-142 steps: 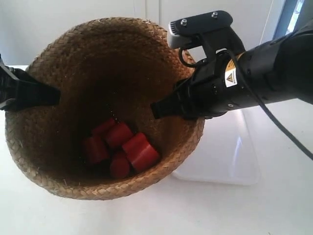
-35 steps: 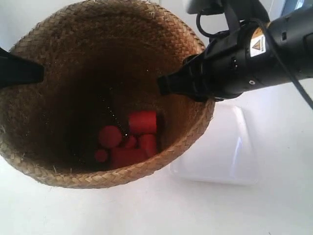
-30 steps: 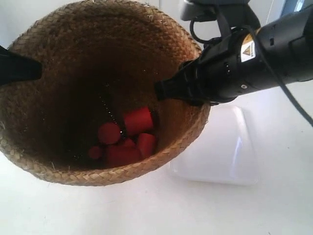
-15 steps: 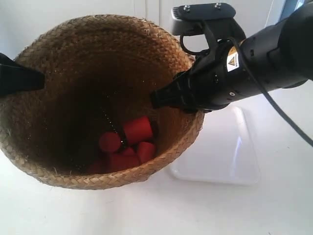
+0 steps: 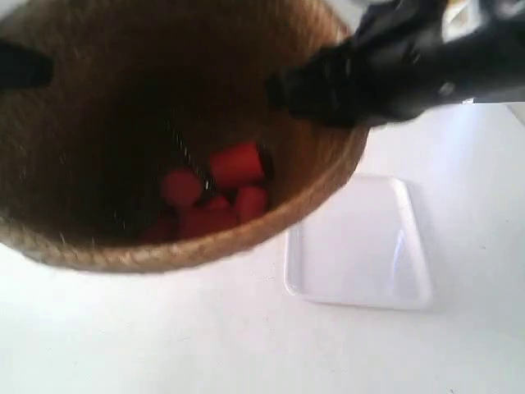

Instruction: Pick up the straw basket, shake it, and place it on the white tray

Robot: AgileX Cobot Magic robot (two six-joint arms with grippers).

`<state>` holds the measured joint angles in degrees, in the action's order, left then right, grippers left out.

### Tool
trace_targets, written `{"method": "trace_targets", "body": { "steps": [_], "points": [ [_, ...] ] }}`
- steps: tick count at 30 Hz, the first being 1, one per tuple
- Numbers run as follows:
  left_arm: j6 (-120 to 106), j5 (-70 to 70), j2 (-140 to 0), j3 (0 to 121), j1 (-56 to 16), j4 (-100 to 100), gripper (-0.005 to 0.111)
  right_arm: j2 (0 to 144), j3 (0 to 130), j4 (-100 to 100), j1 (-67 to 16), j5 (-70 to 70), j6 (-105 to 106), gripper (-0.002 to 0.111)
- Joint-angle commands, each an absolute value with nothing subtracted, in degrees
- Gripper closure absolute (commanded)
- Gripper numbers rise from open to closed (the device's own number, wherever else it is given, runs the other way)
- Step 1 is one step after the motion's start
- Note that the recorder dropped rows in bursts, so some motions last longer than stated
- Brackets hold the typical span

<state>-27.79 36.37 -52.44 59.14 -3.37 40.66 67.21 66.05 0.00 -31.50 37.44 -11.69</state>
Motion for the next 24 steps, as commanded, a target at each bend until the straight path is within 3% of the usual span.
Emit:
{"method": "trace_targets", "body": {
  "steps": [1, 5, 24],
  "points": [
    [-31.58, 35.72, -48.47, 56.52, -3.54, 40.71, 0.107, 60.63, 60.08, -0.97, -32.83, 25.1, -10.55, 0.108],
    [-26.67, 30.77, -51.34, 47.27, -3.55, 41.01, 0.107, 68.44, 52.65, -2.35, -31.29, 27.63, -14.61, 0.108],
    [-28.92, 27.52, -51.45, 50.42, -3.57, 41.28, 0.107, 70.72, 54.7, -2.96, -31.29, 27.74, -14.02, 0.108]
  ]
}}
